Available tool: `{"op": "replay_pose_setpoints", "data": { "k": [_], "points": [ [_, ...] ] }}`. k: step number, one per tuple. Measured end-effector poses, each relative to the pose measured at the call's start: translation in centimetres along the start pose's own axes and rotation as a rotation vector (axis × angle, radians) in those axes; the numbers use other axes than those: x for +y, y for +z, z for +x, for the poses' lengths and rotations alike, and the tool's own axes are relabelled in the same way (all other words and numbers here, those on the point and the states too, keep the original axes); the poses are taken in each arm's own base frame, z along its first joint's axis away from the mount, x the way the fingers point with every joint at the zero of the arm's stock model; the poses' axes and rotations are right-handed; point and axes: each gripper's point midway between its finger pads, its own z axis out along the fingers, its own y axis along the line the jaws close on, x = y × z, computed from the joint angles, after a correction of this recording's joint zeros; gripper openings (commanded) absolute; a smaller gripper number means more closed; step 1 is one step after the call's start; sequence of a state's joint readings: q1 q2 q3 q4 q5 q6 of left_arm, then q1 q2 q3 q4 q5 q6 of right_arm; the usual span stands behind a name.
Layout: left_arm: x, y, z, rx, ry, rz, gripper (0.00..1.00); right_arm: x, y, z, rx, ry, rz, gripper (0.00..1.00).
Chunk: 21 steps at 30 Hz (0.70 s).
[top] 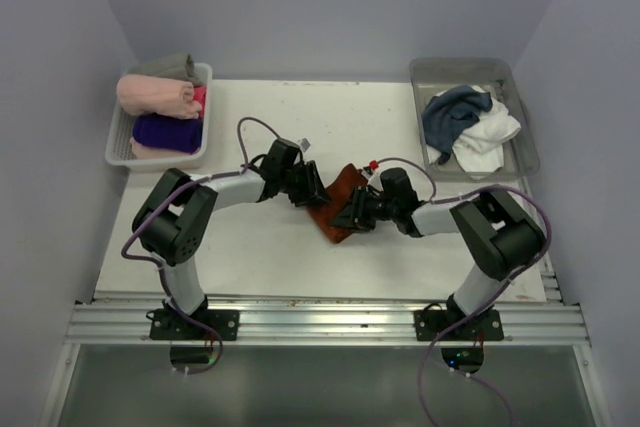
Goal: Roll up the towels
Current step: Roll the towel
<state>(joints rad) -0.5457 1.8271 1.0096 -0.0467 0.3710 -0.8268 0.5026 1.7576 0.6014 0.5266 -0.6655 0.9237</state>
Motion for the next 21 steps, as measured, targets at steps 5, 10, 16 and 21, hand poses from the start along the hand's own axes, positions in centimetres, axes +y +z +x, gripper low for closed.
{"op": "replay_pose_setpoints", "data": {
  "k": [5,10,16,21],
  "points": [
    [0.0,0.1,0.0,0.001,0.000,0.000,0.42,0.8,-3.5,-1.1,-0.115,-0.116,0.145,0.63],
    [0.0,0.1,0.0,0.003,0.001,0.002,0.41,2.8,-7.4,-2.4,-0.255,-0.291,0.287,0.49],
    [0.0,0.1,0.1,0.001,0.002,0.004,0.41,6.4,-6.6,-0.4,-0.233,-0.573,0.404,0.10],
    [0.0,0.1,0.1,0.001,0.003,0.006,0.41,7.2,-4.1,-0.2,-0.182,-0.700,0.463,0.08]
  ]
}}
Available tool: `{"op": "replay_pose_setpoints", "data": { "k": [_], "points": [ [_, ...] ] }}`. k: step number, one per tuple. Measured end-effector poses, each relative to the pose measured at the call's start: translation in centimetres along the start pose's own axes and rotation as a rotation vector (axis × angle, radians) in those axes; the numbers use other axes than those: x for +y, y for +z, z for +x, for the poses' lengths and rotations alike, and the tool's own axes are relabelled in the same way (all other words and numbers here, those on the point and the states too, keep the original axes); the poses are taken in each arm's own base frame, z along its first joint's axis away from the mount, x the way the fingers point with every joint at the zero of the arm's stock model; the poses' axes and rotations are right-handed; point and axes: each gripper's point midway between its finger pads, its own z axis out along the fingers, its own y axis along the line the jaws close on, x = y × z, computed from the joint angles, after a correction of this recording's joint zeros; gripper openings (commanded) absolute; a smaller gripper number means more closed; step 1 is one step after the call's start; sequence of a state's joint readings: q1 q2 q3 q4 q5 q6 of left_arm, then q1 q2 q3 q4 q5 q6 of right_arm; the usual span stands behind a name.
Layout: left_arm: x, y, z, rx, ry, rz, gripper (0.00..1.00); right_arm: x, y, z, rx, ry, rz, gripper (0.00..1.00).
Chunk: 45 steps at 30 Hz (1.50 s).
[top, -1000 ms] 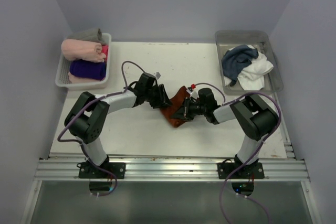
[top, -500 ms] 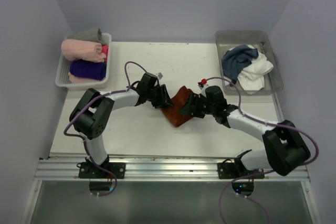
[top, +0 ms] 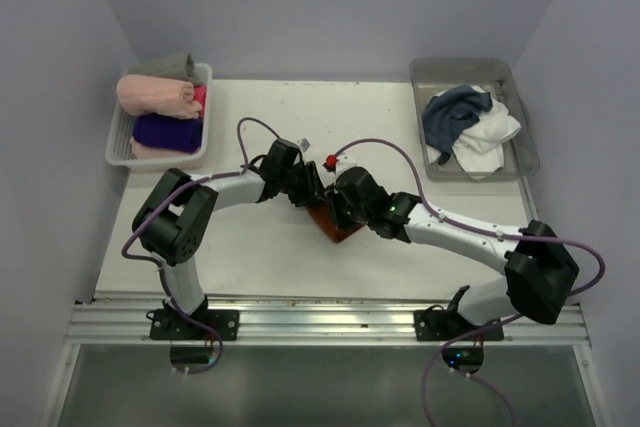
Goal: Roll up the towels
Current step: Roll the towel
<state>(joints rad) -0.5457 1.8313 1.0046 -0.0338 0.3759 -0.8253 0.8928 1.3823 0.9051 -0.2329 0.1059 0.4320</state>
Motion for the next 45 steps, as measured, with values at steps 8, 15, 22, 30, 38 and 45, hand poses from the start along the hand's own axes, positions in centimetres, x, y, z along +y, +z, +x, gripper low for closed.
{"op": "replay_pose_setpoints", "data": {
  "k": [8,15,22,30,38,45],
  "points": [
    [0.0,0.0,0.0,0.001,0.001,0.001,0.43,-2.7,3.7,3.1,0.119,-0.076,0.134,0.07],
    [-0.1,-0.1,0.0,0.001,0.008,0.004,0.44,-4.5,4.6,4.5,0.152,-0.091,0.220,0.07],
    [-0.3,-1.1,0.0,-0.005,0.025,-0.009,0.52,-4.7,5.0,5.0,0.144,-0.087,0.221,0.07],
    [-0.6,-4.5,-1.3,-0.078,0.027,-0.050,0.65,-4.6,5.2,5.3,0.138,-0.078,0.207,0.07],
    [2.6,-4.7,0.5,-0.054,-0.016,-0.118,0.74,-4.3,5.4,5.2,0.133,-0.066,0.183,0.06],
    [3.9,-4.1,1.7,-0.037,-0.058,-0.139,0.73,-4.1,5.5,5.2,0.131,-0.060,0.173,0.07]
  ]
}}
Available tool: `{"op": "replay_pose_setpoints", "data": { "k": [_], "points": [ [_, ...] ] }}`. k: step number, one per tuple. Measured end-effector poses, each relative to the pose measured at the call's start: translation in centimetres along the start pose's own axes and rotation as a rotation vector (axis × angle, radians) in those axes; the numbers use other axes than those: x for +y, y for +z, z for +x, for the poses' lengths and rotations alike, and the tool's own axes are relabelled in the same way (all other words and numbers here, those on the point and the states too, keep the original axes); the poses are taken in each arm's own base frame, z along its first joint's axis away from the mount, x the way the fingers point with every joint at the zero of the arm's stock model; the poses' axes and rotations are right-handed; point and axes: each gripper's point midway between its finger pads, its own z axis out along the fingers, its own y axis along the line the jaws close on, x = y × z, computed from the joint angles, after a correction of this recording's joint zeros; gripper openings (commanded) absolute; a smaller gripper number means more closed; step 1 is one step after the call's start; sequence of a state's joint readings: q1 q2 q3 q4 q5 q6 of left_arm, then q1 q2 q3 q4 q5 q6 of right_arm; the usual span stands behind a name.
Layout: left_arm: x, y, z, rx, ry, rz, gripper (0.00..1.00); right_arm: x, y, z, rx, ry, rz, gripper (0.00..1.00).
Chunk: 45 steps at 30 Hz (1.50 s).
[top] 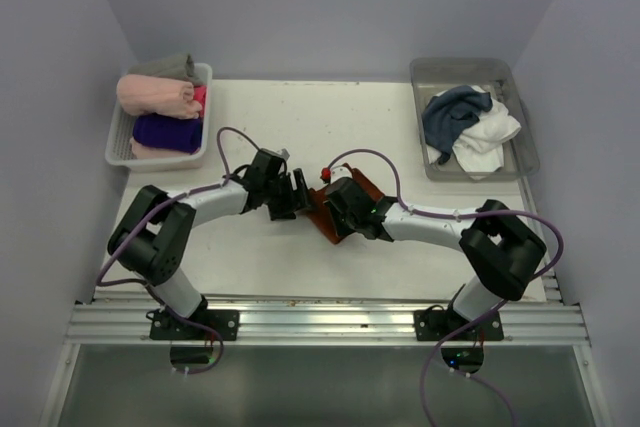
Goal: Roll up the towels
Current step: Roll the towel
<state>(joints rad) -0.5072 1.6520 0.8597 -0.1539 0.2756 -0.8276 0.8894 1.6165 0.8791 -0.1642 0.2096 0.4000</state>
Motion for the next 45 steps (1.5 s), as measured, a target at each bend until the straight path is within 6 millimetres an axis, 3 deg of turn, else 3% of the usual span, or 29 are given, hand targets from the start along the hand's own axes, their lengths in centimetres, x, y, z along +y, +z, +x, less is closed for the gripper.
{"op": "replay_pose_setpoints", "data": {
  "k": [13,18,21,25,32,38,45],
  "points": [
    [-1.5,1.7,-0.5,-0.063,-0.083,0.074,0.68,0.0,0.0,0.0,0.001,0.001,-0.002,0.06],
    [-1.6,2.3,-1.0,-0.088,-0.126,0.074,0.52,0.1,0.0,0.0,0.001,0.001,-0.003,0.08],
    [-1.4,2.7,-1.0,-0.089,-0.143,0.066,0.44,0.1,-0.2,0.0,0.001,-0.001,-0.007,0.15],
    [-1.5,3.0,-1.1,-0.082,-0.154,0.058,0.41,0.0,-1.2,-0.5,-0.012,-0.018,-0.005,0.41],
    [-1.2,2.8,-0.9,-0.062,-0.165,0.024,0.40,0.8,-3.1,-1.6,-0.031,-0.136,0.029,0.62],
    [-1.0,2.7,-0.8,-0.052,-0.170,0.004,0.40,3.9,-3.7,-2.4,-0.072,-0.293,0.054,0.62],
    [-0.9,2.6,-0.8,-0.047,-0.173,-0.011,0.40,4.6,-2.1,0.0,-0.026,-0.448,0.118,0.59]
  ]
}}
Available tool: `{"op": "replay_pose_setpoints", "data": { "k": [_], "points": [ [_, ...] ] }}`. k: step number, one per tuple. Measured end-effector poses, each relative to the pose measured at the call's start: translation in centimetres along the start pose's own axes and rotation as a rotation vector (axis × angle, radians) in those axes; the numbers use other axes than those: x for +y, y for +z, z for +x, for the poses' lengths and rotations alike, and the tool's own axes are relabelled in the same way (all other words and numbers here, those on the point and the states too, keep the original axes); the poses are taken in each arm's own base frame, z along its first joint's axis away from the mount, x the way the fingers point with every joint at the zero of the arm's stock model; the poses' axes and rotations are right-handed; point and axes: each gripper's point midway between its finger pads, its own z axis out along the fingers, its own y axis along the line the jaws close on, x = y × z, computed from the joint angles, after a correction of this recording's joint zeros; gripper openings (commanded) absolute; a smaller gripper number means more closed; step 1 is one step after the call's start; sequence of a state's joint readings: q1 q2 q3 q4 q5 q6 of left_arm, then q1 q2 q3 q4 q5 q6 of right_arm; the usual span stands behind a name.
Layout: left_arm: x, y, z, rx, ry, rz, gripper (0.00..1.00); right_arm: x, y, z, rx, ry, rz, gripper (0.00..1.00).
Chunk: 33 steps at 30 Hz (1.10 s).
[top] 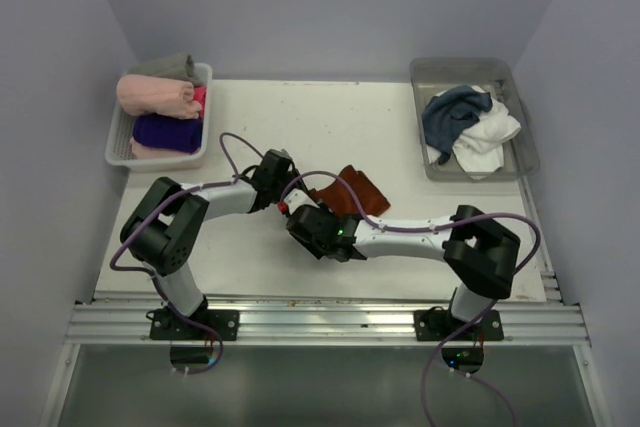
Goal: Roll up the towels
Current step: Roll the towel
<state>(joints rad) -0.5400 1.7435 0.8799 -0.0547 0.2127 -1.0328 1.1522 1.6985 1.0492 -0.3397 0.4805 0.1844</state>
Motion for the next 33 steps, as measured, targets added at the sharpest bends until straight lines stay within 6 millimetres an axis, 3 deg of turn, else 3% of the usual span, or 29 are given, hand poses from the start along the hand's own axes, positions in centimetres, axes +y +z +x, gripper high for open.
{"op": "replay_pose_setpoints", "data": {
  "k": [7,11,12,18,25,33],
  "points": [
    [0.0,0.0,0.0,0.001,0.000,-0.001,0.40,-0.9,2.1,1.5,0.042,-0.077,0.097,0.54],
    [0.1,0.0,0.1,0.002,-0.001,-0.003,0.41,-1.6,3.0,1.9,0.047,-0.109,0.162,0.36],
    [0.1,0.0,0.1,0.002,-0.001,-0.003,0.41,-1.7,3.1,1.9,0.045,-0.110,0.171,0.27],
    [0.3,-0.5,-0.2,-0.004,-0.002,-0.011,0.52,-1.7,3.2,1.4,0.019,-0.100,0.181,0.13],
    [1.3,-4.3,-2.0,-0.056,-0.011,-0.023,0.77,0.2,3.2,-0.3,-0.034,-0.008,0.027,0.09],
    [1.6,-8.9,-4.9,-0.169,-0.003,-0.014,0.84,3.1,2.2,-3.1,-0.101,0.163,-0.232,0.09]
  ]
}}
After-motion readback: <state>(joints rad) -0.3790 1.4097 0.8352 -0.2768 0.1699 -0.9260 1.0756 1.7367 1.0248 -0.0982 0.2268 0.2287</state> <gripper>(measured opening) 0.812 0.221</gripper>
